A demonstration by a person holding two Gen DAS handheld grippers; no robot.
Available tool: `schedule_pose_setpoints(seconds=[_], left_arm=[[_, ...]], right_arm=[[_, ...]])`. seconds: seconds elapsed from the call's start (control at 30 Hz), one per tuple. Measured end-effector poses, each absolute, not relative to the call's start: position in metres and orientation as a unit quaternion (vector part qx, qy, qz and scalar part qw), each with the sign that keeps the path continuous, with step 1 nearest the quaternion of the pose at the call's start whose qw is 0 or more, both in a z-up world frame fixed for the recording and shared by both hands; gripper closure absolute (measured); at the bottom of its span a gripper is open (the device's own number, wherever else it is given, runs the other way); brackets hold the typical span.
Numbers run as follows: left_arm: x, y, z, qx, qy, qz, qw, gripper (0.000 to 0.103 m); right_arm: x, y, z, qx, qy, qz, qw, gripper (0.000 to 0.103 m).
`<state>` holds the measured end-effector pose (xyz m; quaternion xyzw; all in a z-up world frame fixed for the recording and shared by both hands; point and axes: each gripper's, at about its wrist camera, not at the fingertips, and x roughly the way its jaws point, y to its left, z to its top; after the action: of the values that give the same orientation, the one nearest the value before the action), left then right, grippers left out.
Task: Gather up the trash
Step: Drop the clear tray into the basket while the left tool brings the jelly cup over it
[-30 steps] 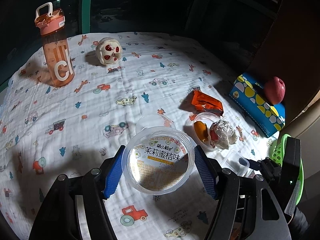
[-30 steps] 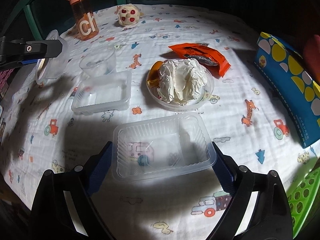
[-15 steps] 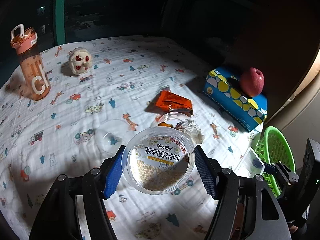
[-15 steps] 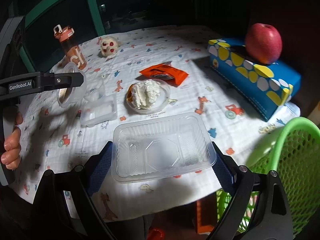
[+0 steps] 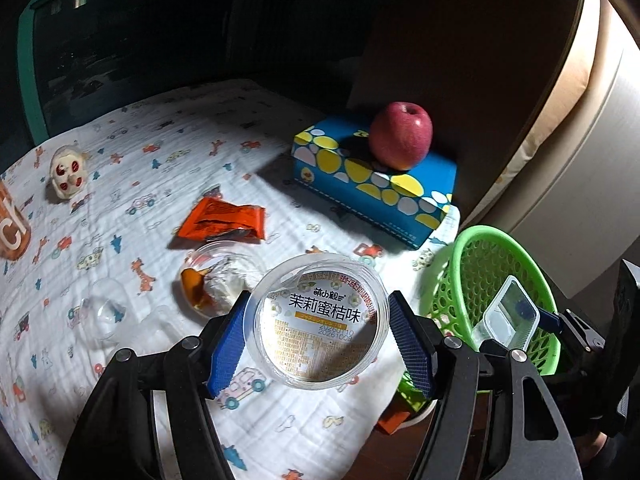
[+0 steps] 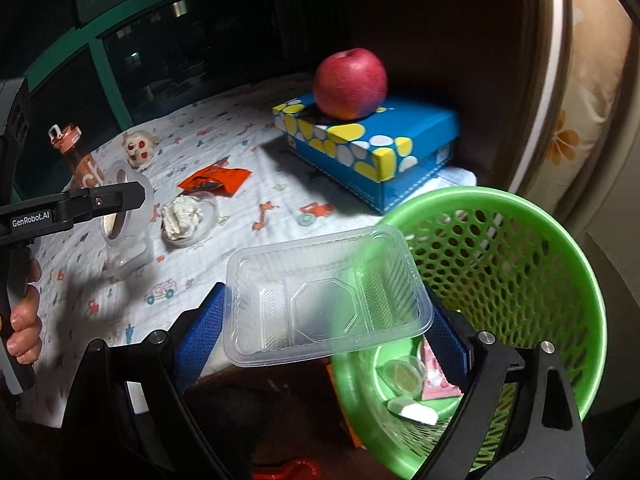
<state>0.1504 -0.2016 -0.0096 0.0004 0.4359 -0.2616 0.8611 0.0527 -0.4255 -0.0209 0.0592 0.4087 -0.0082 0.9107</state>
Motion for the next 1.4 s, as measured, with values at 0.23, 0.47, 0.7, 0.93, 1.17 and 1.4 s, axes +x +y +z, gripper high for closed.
schedule_pose_setpoints(seconds=[0.23,0.47,0.7,0.93,1.17,1.4], left_arm=[[0.138,-0.251,0.001,0.026,0.428,-0.297,0.853,0.037],[0.129,-0.292,0.005,0.047,0.424,-0.327,0.843,0.037],[0.117,-0.326,0.002,0.062,0.426,-0.354,0.830,0.037],[0.109,-0.356,-0.009,0.078,0.436,-0.370,0.816,0.037],[0.102,-0.382,-0.019,0.090,0.443,-0.388,0.803,0.037],[0.094,-0.402,-0.027,0.095,0.450,-0.408,0.789,0.029]], right_arm=[[0.029,-0.472,-0.021,0.087,0.408,-0.058,0.907,0.012],[0.010,-0.505,-0.024,0.107,0.406,-0.089,0.903,0.011],[-0.008,-0.528,-0.027,0.127,0.400,-0.108,0.901,0.008],[-0.028,-0.542,-0.022,0.135,0.388,-0.121,0.904,0.008],[-0.049,-0.554,-0.021,0.151,0.378,-0.134,0.903,0.008],[-0.061,-0.556,-0.019,0.161,0.373,-0.134,0.904,0.008]])
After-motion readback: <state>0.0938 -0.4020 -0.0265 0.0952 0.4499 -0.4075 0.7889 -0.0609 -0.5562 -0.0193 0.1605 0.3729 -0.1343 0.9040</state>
